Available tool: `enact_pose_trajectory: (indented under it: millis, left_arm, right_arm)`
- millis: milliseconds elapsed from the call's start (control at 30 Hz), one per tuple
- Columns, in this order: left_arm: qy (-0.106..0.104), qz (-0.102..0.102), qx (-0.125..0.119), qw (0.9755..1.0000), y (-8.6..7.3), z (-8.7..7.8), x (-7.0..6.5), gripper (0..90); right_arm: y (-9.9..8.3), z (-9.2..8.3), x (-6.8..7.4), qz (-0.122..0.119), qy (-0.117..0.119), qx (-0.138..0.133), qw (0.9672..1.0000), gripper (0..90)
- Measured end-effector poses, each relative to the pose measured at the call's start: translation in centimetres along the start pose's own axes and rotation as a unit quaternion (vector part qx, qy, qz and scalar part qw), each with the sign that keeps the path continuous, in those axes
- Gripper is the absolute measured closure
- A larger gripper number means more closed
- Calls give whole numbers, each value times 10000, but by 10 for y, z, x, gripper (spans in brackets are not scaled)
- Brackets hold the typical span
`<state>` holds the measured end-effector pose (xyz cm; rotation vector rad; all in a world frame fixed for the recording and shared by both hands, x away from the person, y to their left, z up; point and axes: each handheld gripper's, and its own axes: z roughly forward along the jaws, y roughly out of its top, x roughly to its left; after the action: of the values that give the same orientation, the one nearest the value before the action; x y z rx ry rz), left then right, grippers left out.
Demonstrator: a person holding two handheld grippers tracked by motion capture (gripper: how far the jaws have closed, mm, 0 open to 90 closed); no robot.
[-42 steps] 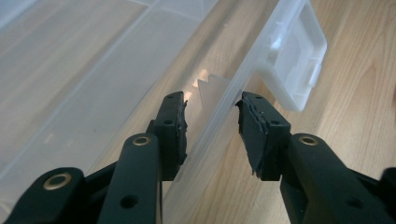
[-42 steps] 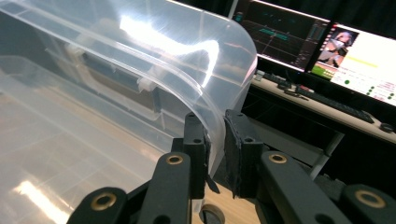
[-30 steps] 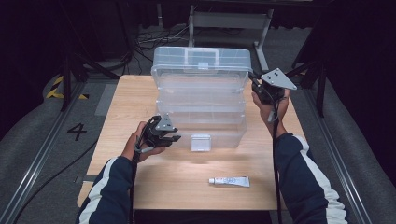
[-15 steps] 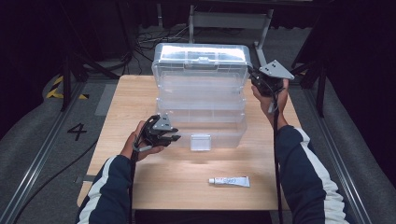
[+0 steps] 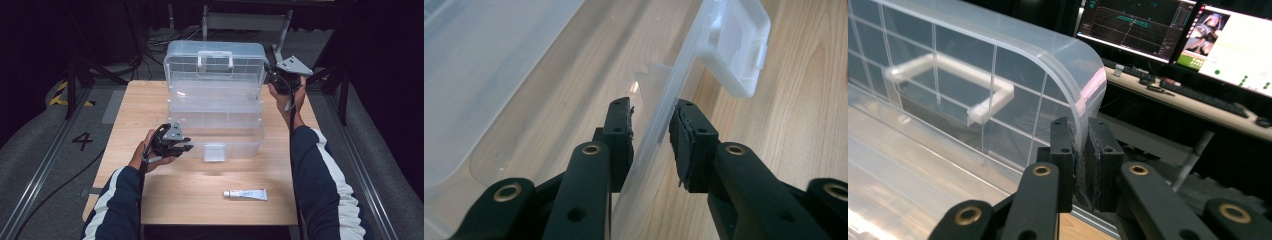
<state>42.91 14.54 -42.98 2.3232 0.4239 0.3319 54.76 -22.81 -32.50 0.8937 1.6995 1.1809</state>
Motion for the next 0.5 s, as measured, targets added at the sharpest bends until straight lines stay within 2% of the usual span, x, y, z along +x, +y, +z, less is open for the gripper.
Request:
enact_pose_trajectory:
  millis: [33,100,200,400,500]
  left_arm:
    - [0,0,0,10000,0,0,0,711]
    - [7,16,27,10000,-1,-1,1,710]
    - [-39,-53,-20,10000,-4,-2,3,711]
    - [-3,-10,3,10000,-5,-4,3,709]
    - [16,1,-7,10000,-6,-4,3,707]
  right_arm:
    - [0,0,0,0,0,0,10000,842]
    - [1,4,-5,260,102,38,9996,850]
    - [5,9,-4,175,47,148,9997,848]
    - [8,16,-9,247,93,268,9993,847]
    - [10,20,-9,176,82,333,9993,845]
